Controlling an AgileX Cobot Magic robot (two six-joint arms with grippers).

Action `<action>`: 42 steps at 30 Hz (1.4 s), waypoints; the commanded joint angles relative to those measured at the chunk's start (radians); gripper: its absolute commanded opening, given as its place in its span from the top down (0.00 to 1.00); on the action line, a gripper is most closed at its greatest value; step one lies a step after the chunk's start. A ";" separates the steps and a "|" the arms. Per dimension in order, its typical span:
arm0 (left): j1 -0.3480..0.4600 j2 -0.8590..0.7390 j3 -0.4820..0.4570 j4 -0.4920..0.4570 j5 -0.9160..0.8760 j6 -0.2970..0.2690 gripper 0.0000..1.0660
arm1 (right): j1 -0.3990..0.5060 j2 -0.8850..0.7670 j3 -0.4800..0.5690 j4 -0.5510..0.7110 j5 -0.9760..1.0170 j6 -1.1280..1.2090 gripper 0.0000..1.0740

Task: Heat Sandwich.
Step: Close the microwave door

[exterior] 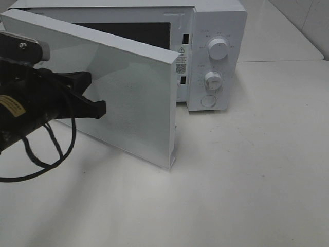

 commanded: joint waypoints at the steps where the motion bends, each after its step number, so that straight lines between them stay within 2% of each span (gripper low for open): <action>1: -0.047 0.040 -0.055 -0.050 -0.010 0.039 1.00 | -0.006 -0.026 0.003 0.003 -0.004 -0.012 0.29; 6: -0.082 0.085 -0.112 -0.096 -0.003 0.058 1.00 | -0.006 -0.026 0.003 0.003 -0.004 -0.012 0.29; 9: -0.105 0.126 -0.183 -0.138 0.020 0.058 1.00 | -0.006 -0.026 0.003 0.003 -0.004 -0.012 0.29; 15: -0.125 0.180 -0.259 -0.142 0.022 0.061 1.00 | -0.006 -0.026 0.003 0.003 -0.004 -0.012 0.29; 19: -0.136 0.247 -0.367 -0.164 0.083 0.103 1.00 | -0.006 -0.026 0.003 0.003 -0.004 -0.012 0.29; 24: -0.136 0.277 -0.432 -0.191 0.096 0.107 1.00 | -0.006 -0.026 0.003 0.003 -0.004 -0.012 0.29; 31: -0.136 0.326 -0.549 -0.207 0.130 0.152 1.00 | -0.006 -0.026 0.003 0.003 -0.004 -0.012 0.29; 37: -0.136 0.367 -0.646 -0.288 0.174 0.222 1.00 | -0.006 -0.026 0.003 0.003 -0.004 -0.012 0.29; 38: -0.136 0.379 -0.673 -0.313 0.192 0.257 1.00 | -0.006 -0.026 0.003 0.003 -0.004 -0.012 0.29; 39: -0.136 0.379 -0.673 -0.313 0.192 0.257 1.00 | -0.006 -0.026 0.003 0.003 -0.004 -0.012 0.29; 41: -0.136 0.389 -0.697 -0.349 0.196 0.295 1.00 | -0.006 -0.026 0.003 0.003 -0.004 -0.012 0.29; 42: -0.136 0.401 -0.720 -0.389 0.196 0.332 1.00 | -0.006 -0.026 0.003 0.003 -0.004 -0.012 0.29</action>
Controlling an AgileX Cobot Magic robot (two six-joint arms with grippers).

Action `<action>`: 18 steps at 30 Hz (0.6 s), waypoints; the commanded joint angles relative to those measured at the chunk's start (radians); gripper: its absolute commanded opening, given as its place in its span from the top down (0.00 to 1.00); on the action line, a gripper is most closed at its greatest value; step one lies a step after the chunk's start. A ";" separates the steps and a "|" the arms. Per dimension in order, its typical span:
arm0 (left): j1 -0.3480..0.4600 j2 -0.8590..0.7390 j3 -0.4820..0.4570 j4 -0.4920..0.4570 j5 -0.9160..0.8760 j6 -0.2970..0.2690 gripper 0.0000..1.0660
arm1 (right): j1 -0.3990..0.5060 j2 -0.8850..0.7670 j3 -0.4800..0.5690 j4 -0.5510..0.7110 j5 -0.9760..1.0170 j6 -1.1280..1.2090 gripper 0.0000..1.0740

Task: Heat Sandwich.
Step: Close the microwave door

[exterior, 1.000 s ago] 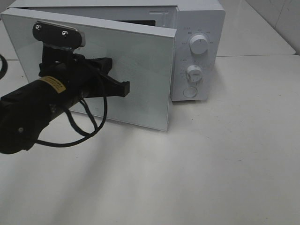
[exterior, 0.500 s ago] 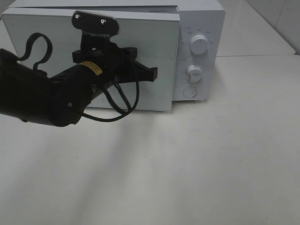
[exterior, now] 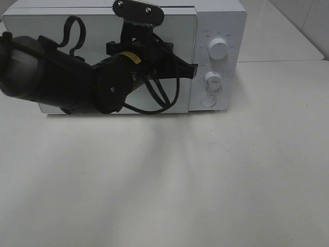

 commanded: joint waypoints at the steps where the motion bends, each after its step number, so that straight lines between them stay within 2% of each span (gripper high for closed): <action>1: 0.018 0.015 -0.045 -0.102 -0.048 0.047 1.00 | -0.006 -0.026 0.003 0.003 -0.004 -0.012 0.29; 4: 0.029 0.037 -0.078 -0.136 -0.045 0.086 1.00 | -0.006 -0.026 0.003 0.003 -0.004 -0.012 0.29; 9: 0.049 0.047 -0.100 -0.134 -0.042 0.085 1.00 | -0.005 -0.026 0.003 0.003 -0.004 -0.012 0.29; 18: 0.030 0.047 -0.097 -0.131 -0.041 0.087 1.00 | -0.005 -0.026 0.003 0.003 -0.004 -0.012 0.29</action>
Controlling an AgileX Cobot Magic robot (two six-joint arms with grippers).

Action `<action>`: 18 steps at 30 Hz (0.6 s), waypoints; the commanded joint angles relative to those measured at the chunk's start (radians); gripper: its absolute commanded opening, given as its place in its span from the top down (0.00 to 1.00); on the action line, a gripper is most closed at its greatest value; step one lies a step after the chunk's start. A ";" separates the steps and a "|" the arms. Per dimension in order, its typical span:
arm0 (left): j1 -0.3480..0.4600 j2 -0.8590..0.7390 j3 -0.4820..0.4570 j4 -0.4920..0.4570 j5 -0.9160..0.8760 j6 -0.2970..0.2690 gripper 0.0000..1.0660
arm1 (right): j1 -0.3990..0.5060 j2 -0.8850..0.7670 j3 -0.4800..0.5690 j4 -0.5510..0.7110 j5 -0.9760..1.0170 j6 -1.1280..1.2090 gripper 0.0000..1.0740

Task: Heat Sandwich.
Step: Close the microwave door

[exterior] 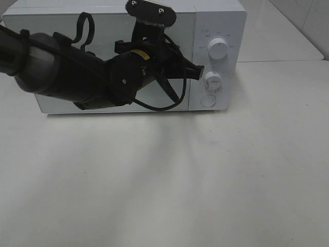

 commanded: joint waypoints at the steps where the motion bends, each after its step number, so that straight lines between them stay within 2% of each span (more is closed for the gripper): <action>1: 0.029 0.006 -0.024 -0.069 -0.102 -0.004 1.00 | -0.005 -0.026 0.003 0.002 -0.004 -0.012 0.29; 8: -0.004 -0.013 -0.013 -0.074 -0.039 -0.004 1.00 | -0.005 -0.026 0.003 0.002 -0.004 -0.012 0.29; 16: -0.062 -0.102 0.098 -0.086 -0.020 -0.004 1.00 | -0.005 -0.026 0.003 0.001 -0.004 -0.012 0.29; 18: -0.075 -0.142 0.147 -0.117 0.021 -0.005 1.00 | -0.005 -0.026 0.003 0.001 -0.004 -0.012 0.29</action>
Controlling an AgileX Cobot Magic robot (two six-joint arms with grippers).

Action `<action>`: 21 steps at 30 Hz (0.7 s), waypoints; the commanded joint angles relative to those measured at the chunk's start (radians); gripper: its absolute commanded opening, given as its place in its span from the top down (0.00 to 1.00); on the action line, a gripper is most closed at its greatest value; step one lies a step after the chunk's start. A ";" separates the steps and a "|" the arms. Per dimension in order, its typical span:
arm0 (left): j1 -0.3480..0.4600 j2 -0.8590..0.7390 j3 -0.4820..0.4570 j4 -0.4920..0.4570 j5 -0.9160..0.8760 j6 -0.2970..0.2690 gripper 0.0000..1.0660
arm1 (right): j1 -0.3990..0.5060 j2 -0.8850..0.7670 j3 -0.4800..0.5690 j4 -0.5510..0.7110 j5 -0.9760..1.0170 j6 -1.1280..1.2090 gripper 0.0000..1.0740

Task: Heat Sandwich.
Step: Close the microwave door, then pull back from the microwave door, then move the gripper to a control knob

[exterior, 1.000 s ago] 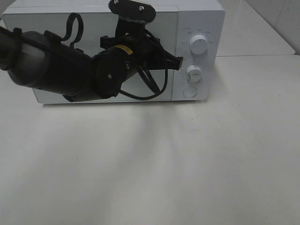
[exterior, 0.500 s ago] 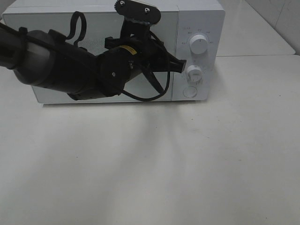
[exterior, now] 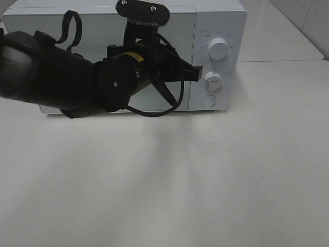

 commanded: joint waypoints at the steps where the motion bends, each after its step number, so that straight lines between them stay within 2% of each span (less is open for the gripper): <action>1: -0.015 -0.056 0.052 -0.042 0.052 -0.008 0.99 | -0.005 -0.026 0.003 0.001 -0.004 -0.012 0.29; 3: -0.015 -0.069 0.068 -0.051 0.084 -0.011 0.97 | -0.005 -0.026 0.003 0.001 -0.004 -0.012 0.29; 4: -0.015 -0.096 0.097 -0.077 0.141 -0.016 0.94 | -0.005 -0.026 0.003 0.001 -0.004 -0.012 0.29; 6: -0.015 -0.122 0.123 -0.095 0.181 -0.016 0.64 | -0.005 -0.026 0.003 0.001 -0.004 -0.012 0.29; 7: -0.015 -0.122 0.123 -0.095 0.181 -0.016 0.64 | -0.005 -0.026 0.003 0.001 -0.004 -0.012 0.29; 8: -0.015 -0.136 0.136 -0.109 0.200 -0.016 0.47 | -0.005 -0.026 0.003 0.001 -0.004 -0.012 0.29; 9: -0.015 -0.159 0.160 -0.135 0.234 -0.016 0.16 | -0.005 -0.026 0.003 0.001 -0.004 -0.012 0.29; 10: -0.015 -0.167 0.168 -0.143 0.251 -0.016 0.04 | -0.005 -0.026 0.003 0.001 -0.004 -0.012 0.29; 12: -0.015 -0.176 0.176 -0.150 0.265 -0.014 0.02 | -0.005 -0.026 0.003 0.001 -0.004 -0.012 0.29; 17: -0.015 -0.220 0.211 -0.149 0.331 -0.007 0.05 | -0.005 -0.026 0.003 0.001 -0.004 -0.012 0.29; 21: 0.003 -0.267 0.229 -0.126 0.497 -0.005 0.05 | -0.005 -0.026 0.003 0.001 -0.004 -0.012 0.29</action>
